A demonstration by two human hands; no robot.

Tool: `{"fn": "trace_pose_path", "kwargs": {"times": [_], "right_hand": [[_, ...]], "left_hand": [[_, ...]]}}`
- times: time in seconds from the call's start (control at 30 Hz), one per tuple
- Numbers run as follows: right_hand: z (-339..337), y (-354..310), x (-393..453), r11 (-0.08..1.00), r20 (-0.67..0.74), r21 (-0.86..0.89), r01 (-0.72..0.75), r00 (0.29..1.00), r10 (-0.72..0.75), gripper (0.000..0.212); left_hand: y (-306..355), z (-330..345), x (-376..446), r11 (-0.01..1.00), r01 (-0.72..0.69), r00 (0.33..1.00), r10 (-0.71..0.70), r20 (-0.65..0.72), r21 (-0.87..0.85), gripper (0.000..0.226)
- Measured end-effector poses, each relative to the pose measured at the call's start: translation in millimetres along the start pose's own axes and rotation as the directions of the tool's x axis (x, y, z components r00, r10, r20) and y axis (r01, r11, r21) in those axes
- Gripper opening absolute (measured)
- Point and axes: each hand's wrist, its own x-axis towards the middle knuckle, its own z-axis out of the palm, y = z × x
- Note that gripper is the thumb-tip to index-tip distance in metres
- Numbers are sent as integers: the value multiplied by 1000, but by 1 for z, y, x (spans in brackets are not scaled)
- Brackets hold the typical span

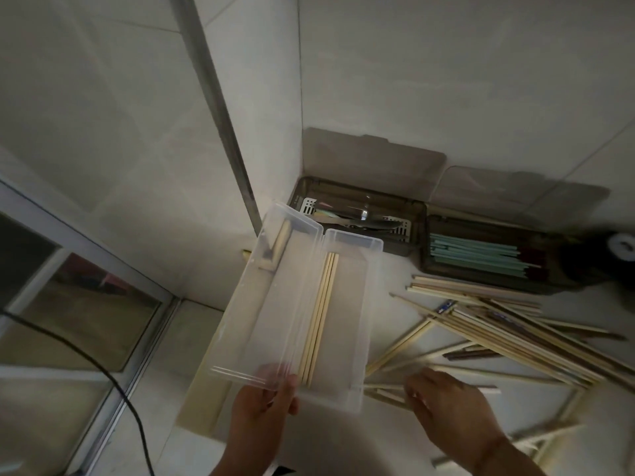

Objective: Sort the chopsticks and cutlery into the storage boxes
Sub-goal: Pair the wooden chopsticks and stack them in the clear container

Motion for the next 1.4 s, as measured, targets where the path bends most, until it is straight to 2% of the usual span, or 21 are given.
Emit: {"fn": "trace_pose_path", "kwargs": {"times": [0.17,0.27,0.4,0.57,0.67,0.77,0.83,0.9,0.97,1.03,1.13,1.17,1.23,1.3,1.37,1.4], "right_hand": [[11,1,-9,995,-24,-86,-41,999,39,22],[17,1,-13,996,-4,-47,-73,997,73,18],[22,-2,-17,991,40,-22,-131,990,132,42],[13,-4,-21,995,-14,-2,-99,995,99,42],[-11,-5,-15,991,-149,112,-66,985,83,23],[-59,-13,8,928,-324,372,-26,933,156,6],[-93,-27,32,851,-458,523,52,859,229,10],[-113,-43,60,721,-501,682,123,796,339,28],[-115,-58,92,594,-405,798,100,819,406,37],[-103,-70,124,617,-258,785,-49,880,398,30],[-78,-85,159,794,17,529,-299,939,343,14],[-69,-88,167,855,120,385,-346,938,326,13],[-55,-93,180,939,306,76,-336,904,298,27],[-47,-97,190,930,364,-7,-367,866,344,39],[-42,-100,200,903,363,37,-429,847,388,44],[-41,-102,203,889,347,65,-452,846,405,43]], "left_hand": [[-1,1,-1,999,16,1000,-15,-12,45,10],[1,3,-3,1000,28,999,-28,-29,14,8],[2,3,-4,999,37,999,-37,-28,-6,23],[0,2,-3,999,20,1000,-20,-13,-25,27],[0,2,-4,997,32,999,-33,-15,-71,34],[0,4,-3,994,30,999,-32,-24,-103,38],[-2,5,-2,995,14,1000,-16,-22,-99,30],[-5,5,-2,995,-5,1000,2,-28,-96,8],[-8,4,-1,997,-17,999,14,-36,-80,4],[-8,4,-1,997,-36,999,34,-30,-68,5],[-6,1,-1,996,-54,999,54,-3,-69,10],[-6,1,-1,995,-65,998,65,4,-73,10],[-8,0,-1,994,-77,997,77,7,-75,9],[-10,1,0,993,-90,996,90,-4,-81,8],[-13,3,1,990,-88,996,86,-23,-111,3],[-13,3,0,988,-82,996,78,-36,-130,11]]}}
